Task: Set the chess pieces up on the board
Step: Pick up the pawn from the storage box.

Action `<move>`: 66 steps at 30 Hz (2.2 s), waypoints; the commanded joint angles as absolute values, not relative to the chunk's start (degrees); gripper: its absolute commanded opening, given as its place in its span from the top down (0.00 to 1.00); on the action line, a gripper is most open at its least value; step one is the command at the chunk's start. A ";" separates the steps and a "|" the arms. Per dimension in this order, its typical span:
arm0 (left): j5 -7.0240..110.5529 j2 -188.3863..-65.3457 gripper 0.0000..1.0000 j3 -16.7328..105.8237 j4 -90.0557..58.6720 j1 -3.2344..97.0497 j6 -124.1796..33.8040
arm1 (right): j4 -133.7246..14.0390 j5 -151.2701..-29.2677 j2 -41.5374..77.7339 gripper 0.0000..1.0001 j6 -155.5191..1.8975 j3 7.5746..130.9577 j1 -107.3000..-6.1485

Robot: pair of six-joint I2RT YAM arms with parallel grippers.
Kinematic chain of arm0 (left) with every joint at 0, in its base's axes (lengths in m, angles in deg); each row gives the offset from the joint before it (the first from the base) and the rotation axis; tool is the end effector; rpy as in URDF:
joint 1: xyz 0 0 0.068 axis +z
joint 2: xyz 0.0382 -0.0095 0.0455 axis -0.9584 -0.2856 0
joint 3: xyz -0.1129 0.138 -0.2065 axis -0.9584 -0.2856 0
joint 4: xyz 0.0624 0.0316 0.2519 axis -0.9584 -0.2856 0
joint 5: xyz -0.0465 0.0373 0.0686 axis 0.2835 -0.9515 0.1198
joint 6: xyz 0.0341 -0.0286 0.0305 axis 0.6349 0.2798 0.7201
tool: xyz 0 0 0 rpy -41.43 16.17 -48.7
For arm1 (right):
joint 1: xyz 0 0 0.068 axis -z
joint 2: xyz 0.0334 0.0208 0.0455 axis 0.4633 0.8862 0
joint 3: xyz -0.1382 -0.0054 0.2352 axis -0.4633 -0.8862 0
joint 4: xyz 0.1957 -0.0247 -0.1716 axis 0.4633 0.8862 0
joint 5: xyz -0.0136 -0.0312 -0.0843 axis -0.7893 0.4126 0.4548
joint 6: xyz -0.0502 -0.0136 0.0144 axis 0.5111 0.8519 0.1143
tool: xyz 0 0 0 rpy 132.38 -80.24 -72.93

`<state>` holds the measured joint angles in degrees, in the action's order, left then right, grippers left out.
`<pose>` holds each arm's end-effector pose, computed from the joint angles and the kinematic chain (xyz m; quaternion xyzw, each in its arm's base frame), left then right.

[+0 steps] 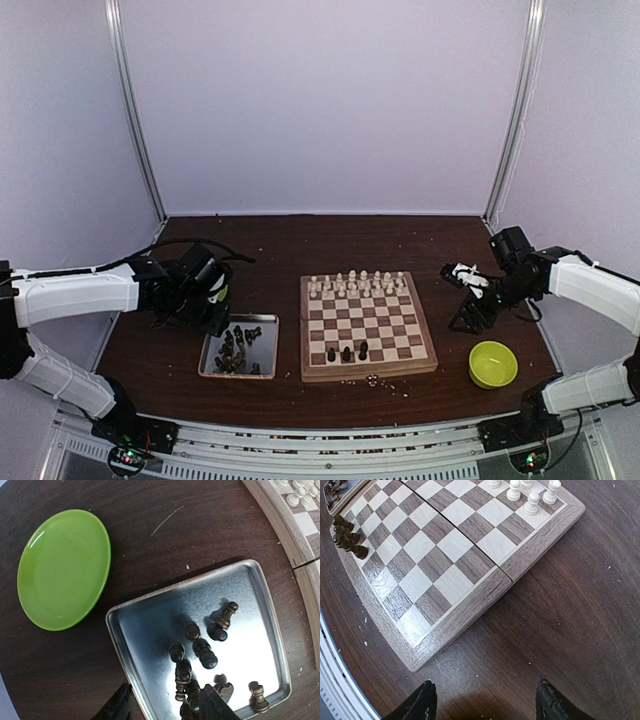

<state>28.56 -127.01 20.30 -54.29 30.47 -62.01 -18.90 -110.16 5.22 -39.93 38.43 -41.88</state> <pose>0.1865 -0.1610 0.2111 0.0933 0.9623 -0.0265 0.2543 0.2045 0.0689 0.2207 -0.4057 0.8585 0.2012 0.2406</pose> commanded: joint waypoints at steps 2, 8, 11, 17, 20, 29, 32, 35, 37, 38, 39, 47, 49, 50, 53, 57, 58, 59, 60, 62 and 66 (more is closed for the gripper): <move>36.65 -127.71 0.59 17.38 -45.93 35.00 -63.23 | -19.66 -108.49 3.64 0.32 -40.03 39.44 -42.10; 39.83 -132.39 0.68 17.73 -44.28 37.50 -62.00 | -19.66 -108.29 3.72 0.32 -39.87 39.41 -42.10; 40.90 -134.42 0.68 18.52 -44.16 37.60 -61.73 | -19.57 -108.37 4.18 0.32 -39.85 39.56 -42.10; 39.74 -136.99 0.72 18.96 -45.02 37.61 -61.37 | -19.24 -108.49 4.99 0.32 -39.66 39.79 -42.10; 39.32 -137.85 0.74 18.96 -44.99 37.58 -60.97 | -19.22 -108.38 5.02 0.32 -39.66 39.73 -42.10; 39.87 -140.83 0.80 20.47 -44.56 37.61 -59.23 | -19.18 -108.22 5.48 0.32 -39.58 39.78 -42.10; 40.21 -141.71 0.86 21.35 -45.15 37.61 -58.39 | -19.23 -107.99 5.48 0.32 -39.67 39.73 -42.10; 40.06 -141.09 0.93 21.88 -45.91 37.63 -58.01 | -19.37 -107.64 5.48 0.32 -39.67 39.75 -42.12; 39.12 -139.84 0.95 22.30 -47.64 37.64 -57.88 | -19.27 -107.55 5.48 0.32 -39.67 39.73 -42.10; 38.66 -138.81 0.96 22.50 -48.38 37.59 -57.80 | -19.25 -107.53 5.40 0.32 -39.67 39.71 -42.10; 38.40 -137.82 0.97 22.64 -48.94 37.59 -57.70 | -19.31 -107.44 5.40 0.32 -39.67 39.76 -42.10; 49.68 -134.16 0.97 20.24 -43.52 41.42 -58.03 | -19.31 -106.82 5.31 0.32 -39.62 39.57 -42.09; 50.79 -134.19 0.98 20.31 -43.34 41.93 -58.19 | -19.35 -106.67 5.39 0.32 -39.67 39.66 -42.10; 50.87 -133.63 0.98 20.47 -43.37 41.95 -58.29 | -19.35 -106.63 5.48 0.32 -39.71 39.64 -42.10; 51.32 -130.94 0.97 21.43 -43.37 41.97 -58.74 | -19.37 -106.54 5.57 0.32 -39.67 39.71 -42.10; 55.24 -127.51 0.96 23.24 -40.84 41.51 -58.84 | -19.24 -106.53 5.59 0.32 -39.57 39.83 -42.10; 56.48 -126.93 0.96 23.53 -39.40 40.98 -58.69 | -19.23 -106.58 5.58 0.32 -39.61 39.83 -42.10; 57.38 -126.66 0.96 23.93 -38.01 40.32 -58.43 | -19.16 -106.61 5.45 0.32 -39.54 39.78 -42.10; 58.00 -126.68 0.96 24.50 -37.07 39.44 -58.13 | -19.20 -106.62 5.36 0.32 -39.56 39.84 -42.10; 58.07 -127.53 0.96 26.08 -36.09 37.45 -57.48 | -19.14 -106.70 5.10 0.32 -39.52 39.86 -42.10; 56.57 -132.47 0.96 30.82 -37.70 32.66 -55.50 | -19.06 -106.80 4.47 0.32 -39.50 40.02 -42.10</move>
